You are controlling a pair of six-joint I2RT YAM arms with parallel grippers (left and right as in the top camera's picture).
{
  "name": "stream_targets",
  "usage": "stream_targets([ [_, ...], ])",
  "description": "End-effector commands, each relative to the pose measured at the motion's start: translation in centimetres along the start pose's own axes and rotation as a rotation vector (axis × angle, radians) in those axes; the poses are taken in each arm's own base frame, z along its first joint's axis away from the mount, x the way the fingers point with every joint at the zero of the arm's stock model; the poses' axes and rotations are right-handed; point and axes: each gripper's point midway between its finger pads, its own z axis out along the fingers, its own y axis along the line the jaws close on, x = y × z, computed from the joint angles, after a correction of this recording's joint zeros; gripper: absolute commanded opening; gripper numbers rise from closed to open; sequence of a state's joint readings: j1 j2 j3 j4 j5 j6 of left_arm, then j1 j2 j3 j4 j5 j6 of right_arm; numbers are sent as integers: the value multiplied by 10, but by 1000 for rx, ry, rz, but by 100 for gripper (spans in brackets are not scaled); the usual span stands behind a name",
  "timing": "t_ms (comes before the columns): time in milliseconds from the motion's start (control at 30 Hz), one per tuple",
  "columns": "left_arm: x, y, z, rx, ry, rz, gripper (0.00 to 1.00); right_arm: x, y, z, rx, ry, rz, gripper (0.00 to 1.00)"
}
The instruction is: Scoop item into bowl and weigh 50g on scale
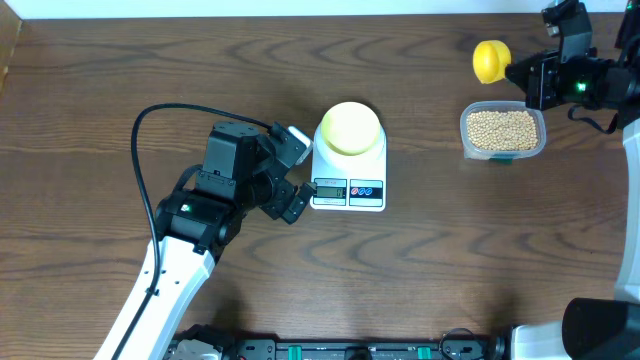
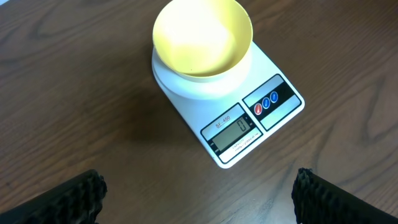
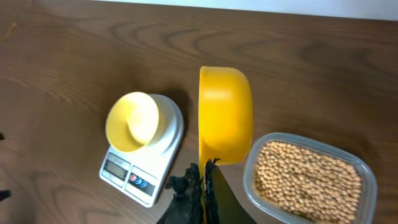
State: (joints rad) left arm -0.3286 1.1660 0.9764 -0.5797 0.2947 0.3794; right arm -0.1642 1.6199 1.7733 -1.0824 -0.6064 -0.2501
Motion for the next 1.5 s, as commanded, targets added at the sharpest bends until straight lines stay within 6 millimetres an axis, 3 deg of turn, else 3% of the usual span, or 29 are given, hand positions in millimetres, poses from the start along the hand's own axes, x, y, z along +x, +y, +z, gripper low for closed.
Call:
stream_targets([
  [0,2,-2,2,18,5,10,98,-9,20,-10,-52,-33,-29,1],
  [233,2,-2,2,18,5,10,98,-7,20,-10,-50,-24,-21,1],
  [467,2,-2,2,18,5,10,98,0,5,-10,41,11,-12,1],
  [1467,2,-2,2,18,5,10,97,8,8,-9,28,43,-5,1],
])
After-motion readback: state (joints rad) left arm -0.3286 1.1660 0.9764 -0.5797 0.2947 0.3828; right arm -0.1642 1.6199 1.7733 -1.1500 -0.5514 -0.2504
